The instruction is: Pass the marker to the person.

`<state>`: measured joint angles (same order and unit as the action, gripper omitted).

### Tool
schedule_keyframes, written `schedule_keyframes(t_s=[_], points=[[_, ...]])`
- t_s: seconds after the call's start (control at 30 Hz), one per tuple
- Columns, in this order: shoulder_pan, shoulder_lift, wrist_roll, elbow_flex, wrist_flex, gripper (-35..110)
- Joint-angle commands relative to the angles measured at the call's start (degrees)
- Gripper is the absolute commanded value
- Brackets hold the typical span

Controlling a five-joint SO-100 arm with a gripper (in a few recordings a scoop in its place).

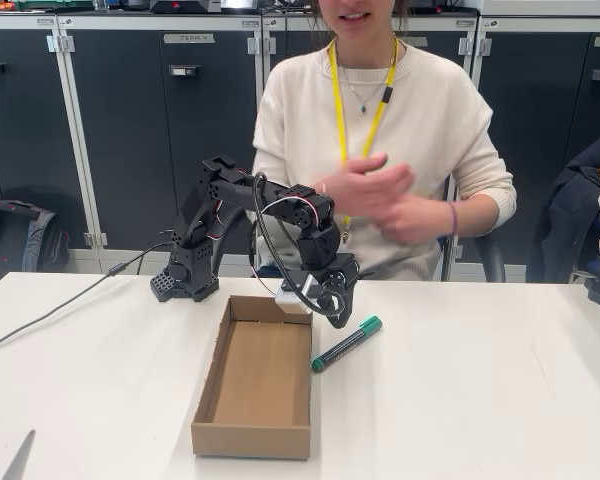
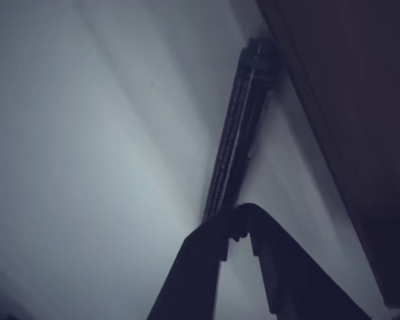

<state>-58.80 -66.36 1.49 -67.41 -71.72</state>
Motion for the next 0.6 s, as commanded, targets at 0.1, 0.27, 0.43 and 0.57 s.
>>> schedule_keyframes(t_s=[0.1, 0.27, 0.43, 0.57], points=[[0.1, 1.1, -4.0, 3.6, 0.2, -1], [0.9, 2.4, -5.5, 0.1, 3.1, 1], [1.3, 2.6, -6.4, -0.3, 3.8, 7], [1.3, 2.8, -7.2, -0.1, 4.4, 8]])
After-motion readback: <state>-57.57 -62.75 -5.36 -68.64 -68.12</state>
